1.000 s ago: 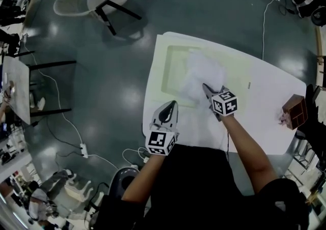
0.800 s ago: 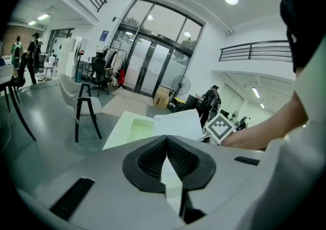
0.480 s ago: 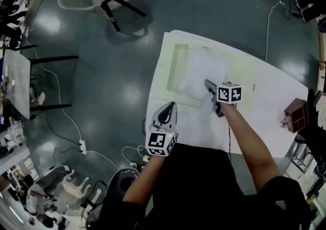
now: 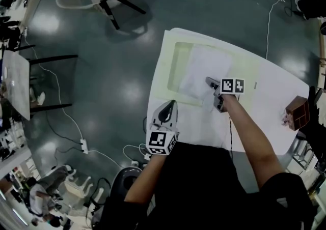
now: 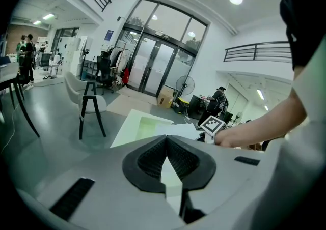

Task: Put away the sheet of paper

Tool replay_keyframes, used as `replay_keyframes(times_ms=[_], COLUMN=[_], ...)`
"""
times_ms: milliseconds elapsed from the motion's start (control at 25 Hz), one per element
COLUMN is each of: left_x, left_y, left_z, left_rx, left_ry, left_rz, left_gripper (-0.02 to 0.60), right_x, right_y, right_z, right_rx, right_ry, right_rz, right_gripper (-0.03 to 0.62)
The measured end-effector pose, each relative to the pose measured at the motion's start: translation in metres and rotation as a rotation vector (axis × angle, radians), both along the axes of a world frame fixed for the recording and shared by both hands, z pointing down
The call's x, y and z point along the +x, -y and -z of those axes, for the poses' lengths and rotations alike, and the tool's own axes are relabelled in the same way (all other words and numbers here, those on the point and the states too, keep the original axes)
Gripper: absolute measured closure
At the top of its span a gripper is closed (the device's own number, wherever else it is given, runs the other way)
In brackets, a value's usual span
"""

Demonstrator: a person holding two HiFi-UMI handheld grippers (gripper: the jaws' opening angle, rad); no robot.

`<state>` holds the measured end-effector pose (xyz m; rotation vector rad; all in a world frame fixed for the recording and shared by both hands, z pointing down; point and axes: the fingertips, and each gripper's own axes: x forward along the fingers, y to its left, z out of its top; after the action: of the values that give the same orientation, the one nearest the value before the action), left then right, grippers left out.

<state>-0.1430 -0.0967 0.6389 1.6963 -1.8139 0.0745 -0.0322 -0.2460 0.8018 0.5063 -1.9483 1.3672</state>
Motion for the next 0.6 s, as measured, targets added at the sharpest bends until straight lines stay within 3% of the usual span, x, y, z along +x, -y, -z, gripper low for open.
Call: replay_keyframes(times_ms=[240, 600], left_x=[0.002, 0.007], left_y=[0.005, 0.007], left_z=[-0.004, -0.005], left_rx=[-0.008, -0.008], left_ry=[0.002, -0.006], left_rz=[0.003, 0.003], left_gripper=[0.578, 0.578], right_x=[-0.003, -0.033], right_y=[0.004, 0.005], right_z=[-0.002, -0.003], right_rx=[-0.051, -0.036], right_ry=[0.021, 0.039], right_rz=[-0.021, 0.070], right_gripper=[0.595, 0.594])
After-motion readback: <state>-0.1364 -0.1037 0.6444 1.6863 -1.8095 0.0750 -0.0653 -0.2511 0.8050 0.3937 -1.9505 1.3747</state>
